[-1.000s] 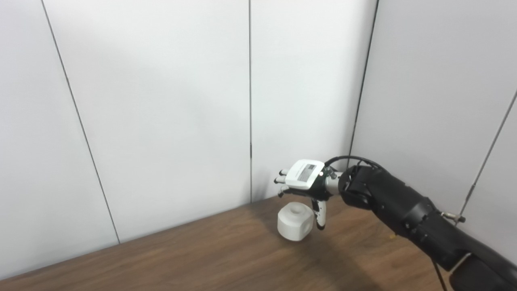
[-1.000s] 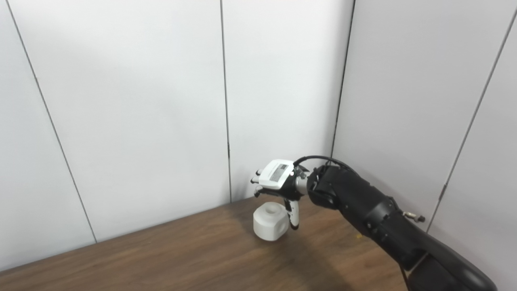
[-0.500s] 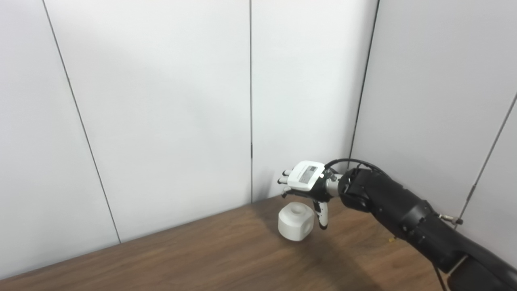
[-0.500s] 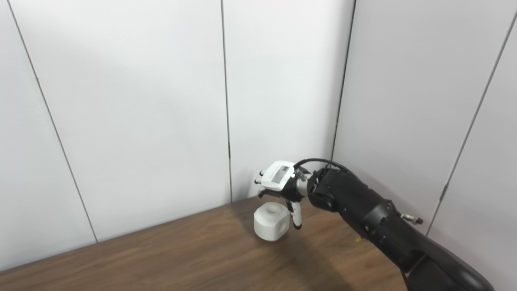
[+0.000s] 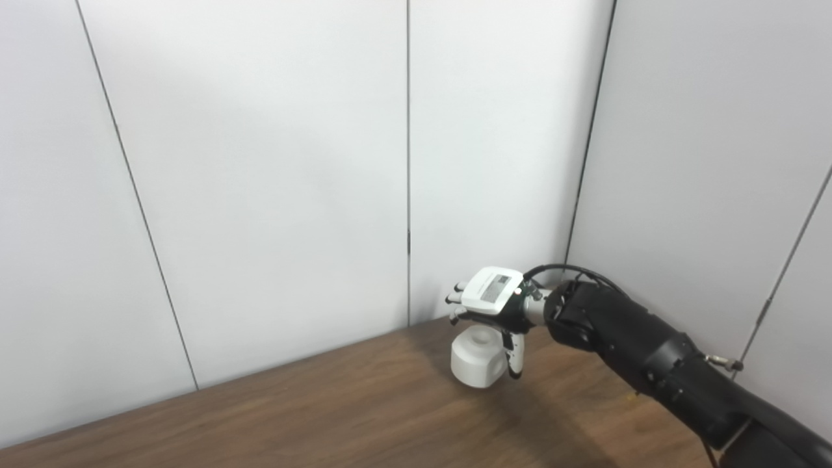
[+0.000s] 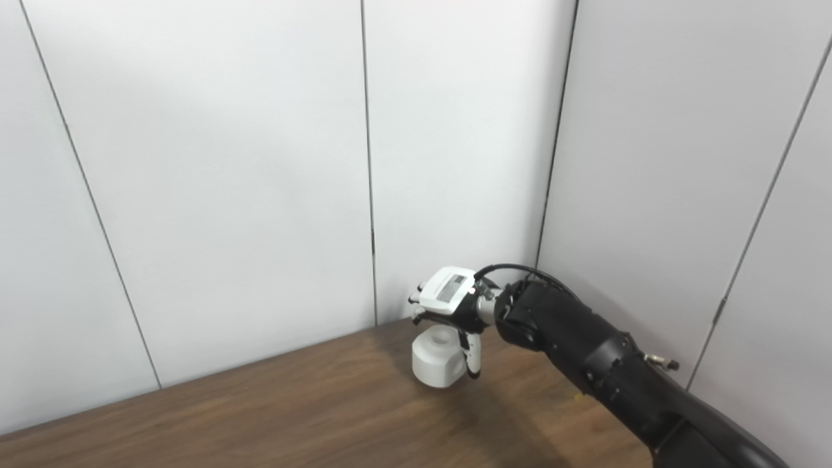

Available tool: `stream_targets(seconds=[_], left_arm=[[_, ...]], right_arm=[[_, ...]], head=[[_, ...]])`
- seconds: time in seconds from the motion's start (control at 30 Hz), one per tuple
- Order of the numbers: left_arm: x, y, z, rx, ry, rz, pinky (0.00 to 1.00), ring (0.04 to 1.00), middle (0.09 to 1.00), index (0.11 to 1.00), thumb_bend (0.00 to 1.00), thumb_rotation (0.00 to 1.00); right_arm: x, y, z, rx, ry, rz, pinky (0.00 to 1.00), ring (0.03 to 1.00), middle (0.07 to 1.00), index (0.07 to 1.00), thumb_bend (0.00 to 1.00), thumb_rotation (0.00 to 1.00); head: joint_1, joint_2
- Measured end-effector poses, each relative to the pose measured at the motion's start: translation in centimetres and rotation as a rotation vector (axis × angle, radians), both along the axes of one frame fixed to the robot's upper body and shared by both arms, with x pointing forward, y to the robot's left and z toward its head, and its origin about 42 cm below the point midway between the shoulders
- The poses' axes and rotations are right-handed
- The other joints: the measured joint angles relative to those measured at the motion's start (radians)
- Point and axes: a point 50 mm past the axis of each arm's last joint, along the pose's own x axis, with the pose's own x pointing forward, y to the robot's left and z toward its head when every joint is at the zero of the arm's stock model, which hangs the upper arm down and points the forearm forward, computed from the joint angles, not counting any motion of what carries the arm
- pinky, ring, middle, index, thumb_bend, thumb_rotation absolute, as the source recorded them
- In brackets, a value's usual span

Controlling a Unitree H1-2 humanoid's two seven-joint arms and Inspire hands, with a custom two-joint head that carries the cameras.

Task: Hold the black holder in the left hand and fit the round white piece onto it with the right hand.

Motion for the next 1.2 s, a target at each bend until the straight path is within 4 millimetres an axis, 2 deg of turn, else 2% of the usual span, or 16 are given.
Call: stream_targets(seconds=[0.27, 0.37, 0.57, 0.6, 0.63, 0.7, 1.07, 1.13, 1.2], left_arm=[[-0.2, 0.0, 0.1, 0.004, 0.006, -0.001, 1.0, 0.962, 0.939, 0.481, 0.51, 0.04], [-0.3, 0.1, 0.1, 0.004, 0.007, -0.001, 1.0, 0.963, 0.941, 0.481, 0.51, 0.04], [-0.3, 0.1, 0.1, 0.004, 0.007, -0.001, 1.0, 0.966, 0.943, 0.481, 0.51, 0.04], [-0.3, 0.1, 0.1, 0.004, 0.007, -0.001, 1.0, 0.966, 0.944, 0.481, 0.51, 0.04], [-0.3, 0.1, 0.1, 0.004, 0.007, -0.001, 1.0, 0.965, 0.944, 0.481, 0.51, 0.04], [-0.3, 0.1, 0.1, 0.004, 0.007, -0.001, 1.0, 0.963, 0.943, 0.481, 0.51, 0.04], [-0.3, 0.1, 0.2, 0.004, 0.006, -0.003, 1.0, 0.966, 0.942, 0.481, 0.51, 0.04], [-0.3, 0.1, 0.2, 0.003, 0.006, -0.003, 1.0, 0.965, 0.943, 0.481, 0.51, 0.04], [-0.3, 0.0, 0.2, 0.003, 0.006, -0.003, 1.0, 0.966, 0.943, 0.481, 0.51, 0.04]], right_arm=[[0.1, 0.6, -0.5, 0.005, 0.011, 0.009, 0.93, 0.997, 0.97, 0.836, 0.98, 0.31], [0.3, 0.5, -0.9, 0.014, 0.008, 0.009, 0.89, 0.974, 0.95, 0.758, 0.95, 0.28], [0.4, 0.4, -1.0, 0.023, -0.034, 0.03, 0.88, 0.959, 0.925, 0.601, 0.84, 0.2], [0.4, 0.4, -1.0, 0.025, -0.039, 0.033, 0.87, 0.955, 0.92, 0.536, 0.65, 0.17], [0.4, 0.4, -1.0, 0.025, -0.043, 0.036, 0.87, 0.953, 0.918, 0.513, 0.59, 0.16], [0.4, 0.4, -1.1, 0.026, -0.049, 0.043, 0.87, 0.953, 0.916, 0.495, 0.53, 0.15], [0.5, 0.1, -1.3, 0.037, -0.065, 0.052, 0.89, 0.954, 0.902, 0.487, 0.52, 0.14], [0.5, 0.1, -1.3, 0.043, -0.065, 0.052, 0.9, 0.96, 0.903, 0.487, 0.52, 0.14], [0.5, 0.1, -1.3, 0.052, -0.063, 0.051, 0.92, 0.97, 0.908, 0.487, 0.52, 0.14]], head=[[0.003, 0.003], [0.003, 0.003], [0.003, 0.003], [0.003, 0.002], [0.003, 0.002], [0.003, 0.003], [0.003, 0.005], [0.008, 0.021], [0.008, 0.021]])
